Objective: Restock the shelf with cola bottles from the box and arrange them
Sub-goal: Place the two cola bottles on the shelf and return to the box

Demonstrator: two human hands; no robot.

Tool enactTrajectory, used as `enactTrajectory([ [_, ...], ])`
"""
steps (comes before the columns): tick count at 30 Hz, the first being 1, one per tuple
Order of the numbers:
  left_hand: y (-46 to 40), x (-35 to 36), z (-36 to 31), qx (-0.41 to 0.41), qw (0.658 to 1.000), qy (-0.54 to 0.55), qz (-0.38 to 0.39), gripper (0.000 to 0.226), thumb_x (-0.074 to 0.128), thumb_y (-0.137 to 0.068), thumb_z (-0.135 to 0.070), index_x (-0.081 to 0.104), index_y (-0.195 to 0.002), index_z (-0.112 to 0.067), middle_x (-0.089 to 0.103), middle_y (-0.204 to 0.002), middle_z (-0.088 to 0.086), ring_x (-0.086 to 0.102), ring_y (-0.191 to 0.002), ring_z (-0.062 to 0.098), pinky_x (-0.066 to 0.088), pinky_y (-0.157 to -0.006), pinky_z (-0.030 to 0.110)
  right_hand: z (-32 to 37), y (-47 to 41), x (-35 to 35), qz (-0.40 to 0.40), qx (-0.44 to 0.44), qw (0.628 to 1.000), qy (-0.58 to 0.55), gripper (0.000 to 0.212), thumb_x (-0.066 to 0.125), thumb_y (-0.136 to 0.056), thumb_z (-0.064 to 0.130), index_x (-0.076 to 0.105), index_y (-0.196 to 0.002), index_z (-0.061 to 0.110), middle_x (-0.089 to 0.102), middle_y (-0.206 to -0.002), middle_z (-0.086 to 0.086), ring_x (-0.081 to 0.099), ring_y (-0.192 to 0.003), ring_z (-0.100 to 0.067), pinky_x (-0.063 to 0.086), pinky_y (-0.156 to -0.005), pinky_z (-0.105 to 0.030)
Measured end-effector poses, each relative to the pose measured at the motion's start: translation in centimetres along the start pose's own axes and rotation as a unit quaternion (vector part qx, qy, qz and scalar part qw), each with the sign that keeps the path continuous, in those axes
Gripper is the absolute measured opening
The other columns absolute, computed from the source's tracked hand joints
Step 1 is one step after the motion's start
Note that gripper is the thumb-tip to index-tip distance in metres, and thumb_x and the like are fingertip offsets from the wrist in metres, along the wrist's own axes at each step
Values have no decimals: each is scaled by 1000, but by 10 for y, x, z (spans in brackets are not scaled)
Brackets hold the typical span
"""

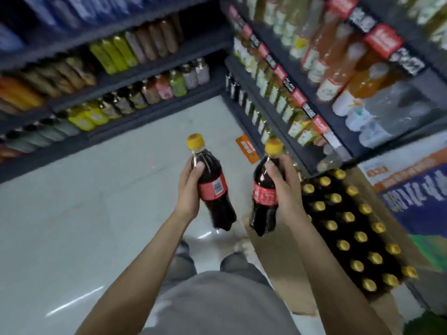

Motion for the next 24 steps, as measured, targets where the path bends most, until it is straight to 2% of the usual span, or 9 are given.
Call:
enactTrajectory([
  [3, -6, -85, -23, 22, 996, -13, -80, 47, 57, -66, -45, 60, -100, -13, 62, -104, 24, 59, -97, 33, 44, -95, 52, 7, -23, 99, 60, -16, 998, 29, 12, 56, -83, 48, 58, -91, 40, 64, -89, 13, 61, -91, -1, 47, -82, -18],
  [4, -7, -115, -29, 36, 994, -24, -97, 47, 56, -65, -45, 60, -99, -13, 63, -101, 22, 60, -95, 29, 47, -92, 49, 10, -27, 133, 72, -20, 997, 27, 4, 57, -87, 39, 58, -90, 36, 63, -86, 13, 59, -85, 7, 45, -77, -11],
  [6, -4, -175, -45, 62, 989, -40, -127, 47, 56, -65, -46, 58, -98, -13, 64, -92, 8, 60, -87, 15, 49, -83, 33, 12, -33, 201, 103, -36, 994, 31, 6, 56, -90, 26, 59, -86, 30, 61, -82, 12, 56, -76, 11, 41, -70, -5],
  [8, 0, -234, -63, 88, 984, -50, -147, 43, 57, -66, -47, 58, -97, -17, 64, -84, -7, 58, -81, 6, 48, -78, 21, 16, -32, 272, 150, -41, 987, 27, 7, 54, -86, 31, 61, -87, 28, 62, -83, 11, 57, -77, 7, 42, -73, -8],
  [11, 2, -328, -95, 115, 975, -77, -175, 39, 63, -61, -49, 55, -93, -28, 64, -78, -19, 58, -77, -1, 48, -77, 18, 32, -26, 378, 223, -73, 971, 43, 9, 54, -85, 34, 60, -90, 29, 63, -85, 10, 57, -78, 6, 42, -73, -9],
  [15, -1, -438, -143, 140, 965, -110, -194, 56, 77, -47, -39, 52, -96, -27, 62, -82, -14, 59, -78, -3, 47, -75, 15, 69, -21, 506, 308, -115, 943, 56, 8, 53, -92, 35, 58, -96, 30, 64, -87, 18, 58, -84, 6, 43, -74, -10],
  [18, -9, -506, -178, 146, 957, -129, -216, 67, 86, -43, -33, 51, -101, -29, 63, -88, -15, 61, -87, -3, 49, -79, 15, 105, -26, 595, 338, -149, 928, 40, 24, 51, -88, 47, 58, -104, 31, 64, -96, 18, 59, -96, 1, 44, -82, -16],
  [21, -22, -569, -212, 166, 941, -145, -255, 69, 90, -48, -27, 48, -102, -32, 61, -92, -17, 59, -89, -6, 47, -80, 13, 145, -36, 680, 356, -193, 914, 19, 27, 46, -83, 57, 56, -97, 36, 62, -92, 22, 58, -93, 2, 43, -84, -21],
  [24, -44, -634, -251, 205, 920, -147, -299, 67, 90, -56, -20, 47, -107, -26, 59, -98, -11, 57, -88, -11, 43, -76, 6, 186, -50, 760, 357, -249, 900, -10, 29, 46, -83, 60, 53, -97, 35, 60, -90, 18, 55, -89, 7, 40, -81, -16],
])
Point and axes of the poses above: each hand's wrist, its own y-axis away from the middle knuckle, its own x-axis out of the palm, z = x × y, the point moved 3 cm from there along -y, towards the middle knuckle
